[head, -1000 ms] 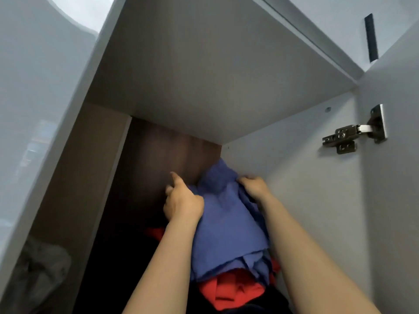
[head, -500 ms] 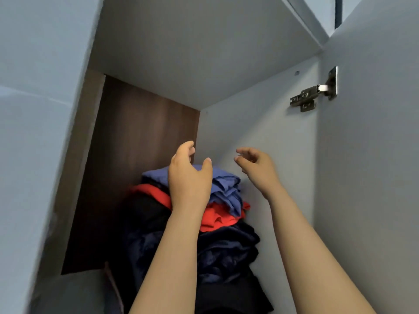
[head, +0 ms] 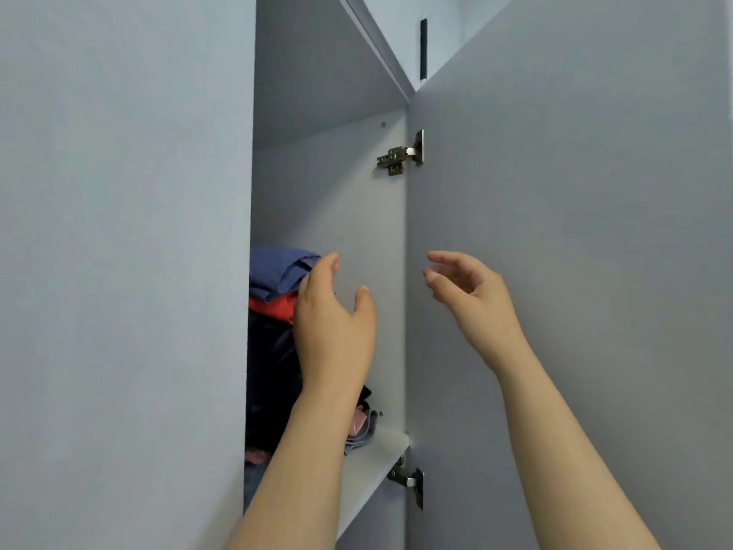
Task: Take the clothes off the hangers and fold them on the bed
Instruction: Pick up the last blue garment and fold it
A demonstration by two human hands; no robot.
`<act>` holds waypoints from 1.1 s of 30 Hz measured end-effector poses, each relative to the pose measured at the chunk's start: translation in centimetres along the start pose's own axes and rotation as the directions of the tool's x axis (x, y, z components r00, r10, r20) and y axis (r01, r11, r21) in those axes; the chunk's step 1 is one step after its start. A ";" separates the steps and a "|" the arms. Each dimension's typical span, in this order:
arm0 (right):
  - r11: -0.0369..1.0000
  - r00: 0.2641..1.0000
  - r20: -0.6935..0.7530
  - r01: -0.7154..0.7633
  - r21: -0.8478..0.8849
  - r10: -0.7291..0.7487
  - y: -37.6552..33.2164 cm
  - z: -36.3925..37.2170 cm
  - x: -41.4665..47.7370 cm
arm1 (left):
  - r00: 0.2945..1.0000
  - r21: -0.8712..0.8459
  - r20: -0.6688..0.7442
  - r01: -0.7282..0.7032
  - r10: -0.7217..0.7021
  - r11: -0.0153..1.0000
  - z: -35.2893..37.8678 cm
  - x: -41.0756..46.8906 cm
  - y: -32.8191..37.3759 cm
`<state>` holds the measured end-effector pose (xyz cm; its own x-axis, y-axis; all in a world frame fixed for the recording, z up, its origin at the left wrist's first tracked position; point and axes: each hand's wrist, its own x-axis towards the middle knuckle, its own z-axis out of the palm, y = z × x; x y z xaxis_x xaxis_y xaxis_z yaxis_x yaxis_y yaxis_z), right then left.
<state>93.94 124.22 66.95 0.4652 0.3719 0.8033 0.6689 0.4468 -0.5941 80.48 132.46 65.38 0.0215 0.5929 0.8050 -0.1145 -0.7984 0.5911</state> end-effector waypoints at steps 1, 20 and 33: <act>1.000 1.000 -0.013 -0.010 -0.022 0.009 -0.9 -0.8 -1.0 | 0.999 -0.020 0.033 0.009 -0.008 1.000 -0.2 -0.7 0.7; 0.936 0.932 -0.354 -0.054 -0.348 -0.077 -5.2 -12.6 -16.3 | 0.946 -0.254 0.324 0.061 0.025 0.965 -2.5 -13.1 8.0; 0.933 0.932 -0.303 -0.275 -0.232 0.200 -6.1 -11.2 -20.3 | 0.931 -0.159 0.365 0.070 -0.007 0.985 -8.7 -16.1 7.5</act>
<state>86.92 104.81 54.75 0.7428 0.1888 0.6424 0.6305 0.1257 -0.7660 70.64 117.84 56.36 0.3831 0.5198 0.7636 -0.2694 -0.7279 0.6306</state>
